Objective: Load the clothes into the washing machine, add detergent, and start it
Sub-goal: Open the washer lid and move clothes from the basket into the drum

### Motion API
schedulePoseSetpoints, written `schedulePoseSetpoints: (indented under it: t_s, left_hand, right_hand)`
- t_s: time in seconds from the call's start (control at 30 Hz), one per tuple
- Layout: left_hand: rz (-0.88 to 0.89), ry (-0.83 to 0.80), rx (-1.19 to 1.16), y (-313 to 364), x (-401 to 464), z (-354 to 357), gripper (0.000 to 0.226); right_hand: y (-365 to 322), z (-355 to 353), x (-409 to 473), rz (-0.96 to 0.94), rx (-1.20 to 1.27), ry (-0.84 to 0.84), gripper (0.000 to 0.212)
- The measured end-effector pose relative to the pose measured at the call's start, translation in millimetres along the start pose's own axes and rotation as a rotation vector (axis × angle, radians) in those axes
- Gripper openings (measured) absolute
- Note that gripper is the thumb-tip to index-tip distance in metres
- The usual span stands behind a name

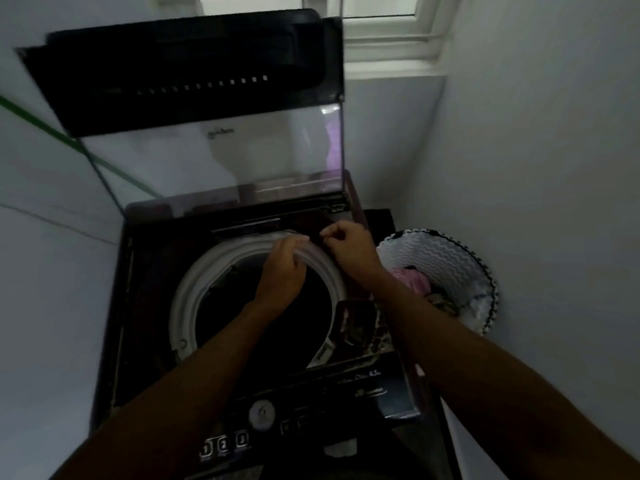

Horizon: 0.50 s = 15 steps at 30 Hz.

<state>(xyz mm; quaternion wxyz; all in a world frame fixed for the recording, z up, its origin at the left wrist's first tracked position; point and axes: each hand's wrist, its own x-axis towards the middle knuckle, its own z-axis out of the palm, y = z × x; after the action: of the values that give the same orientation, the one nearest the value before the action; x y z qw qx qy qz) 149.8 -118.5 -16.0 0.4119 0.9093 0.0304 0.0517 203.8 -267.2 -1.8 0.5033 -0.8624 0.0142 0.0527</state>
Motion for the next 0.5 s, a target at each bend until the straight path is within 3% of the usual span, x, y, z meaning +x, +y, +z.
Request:
schedulePoseSetpoints:
  t_s: [0.13,0.27,0.5]
  left_hand:
    - [0.12,-0.066,-0.073,41.6,16.3,42.0,0.042]
    - [0.292,-0.163,-0.04,84.1,33.9,85.6,0.042]
    - [0.284,-0.474,0.127,107.9,59.1,170.5,0.043]
  right_hand:
    - [32.0,-58.1,13.0,0.164,0.09,0.147,0.016]
    - [91.3,-103.8,24.3,0.309,0.065,0.142,0.018]
    - [183.0,-142.8,29.7,0.52,0.092,0.131,0.015]
